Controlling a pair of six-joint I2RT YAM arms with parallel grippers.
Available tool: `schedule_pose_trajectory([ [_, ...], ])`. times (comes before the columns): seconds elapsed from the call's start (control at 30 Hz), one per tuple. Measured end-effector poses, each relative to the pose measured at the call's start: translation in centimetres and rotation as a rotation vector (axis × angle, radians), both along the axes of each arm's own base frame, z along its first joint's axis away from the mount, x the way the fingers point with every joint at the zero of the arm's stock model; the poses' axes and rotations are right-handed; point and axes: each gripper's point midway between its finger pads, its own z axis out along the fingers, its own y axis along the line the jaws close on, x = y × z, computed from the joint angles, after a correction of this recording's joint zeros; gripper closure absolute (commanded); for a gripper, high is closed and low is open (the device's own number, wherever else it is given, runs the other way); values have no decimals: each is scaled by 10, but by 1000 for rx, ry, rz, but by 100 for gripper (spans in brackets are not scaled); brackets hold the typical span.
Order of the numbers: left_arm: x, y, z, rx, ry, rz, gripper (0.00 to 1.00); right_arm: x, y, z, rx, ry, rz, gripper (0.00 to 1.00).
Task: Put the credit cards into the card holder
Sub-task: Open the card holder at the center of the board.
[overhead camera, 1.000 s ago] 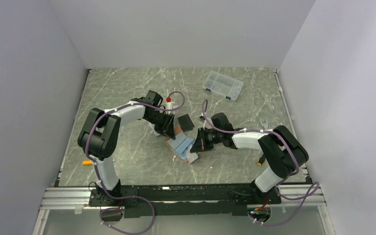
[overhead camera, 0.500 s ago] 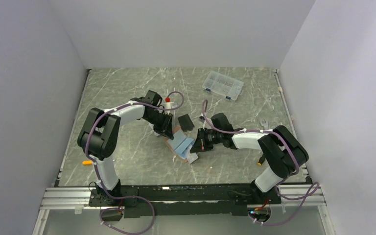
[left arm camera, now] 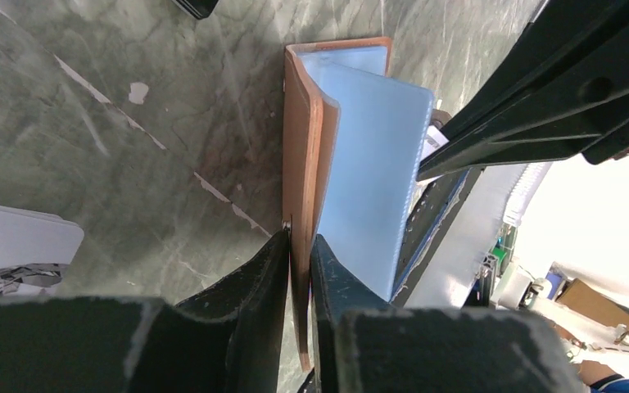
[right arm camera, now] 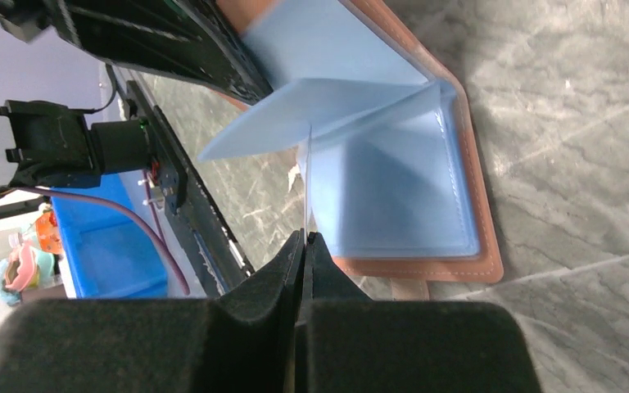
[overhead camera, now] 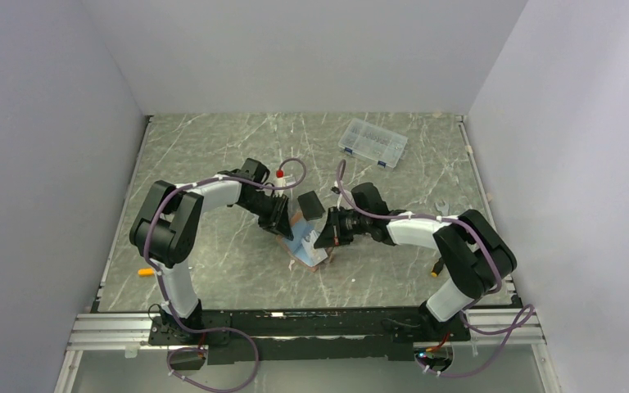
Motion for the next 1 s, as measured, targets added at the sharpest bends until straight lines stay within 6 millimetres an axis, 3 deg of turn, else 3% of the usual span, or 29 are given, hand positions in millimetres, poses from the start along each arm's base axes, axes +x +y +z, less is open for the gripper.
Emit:
schedule_pose_trajectory([
  [0.37,-1,-3,2,-24,16,10,75,4,5,6,13,-19,5,100],
  [0.83,12,0,20,-142,53,62,75,1,5,-5,5,-3,10,100],
  [1.0,7,-2,18,-159,65,43,74,1,6,-7,5,-1,9,100],
])
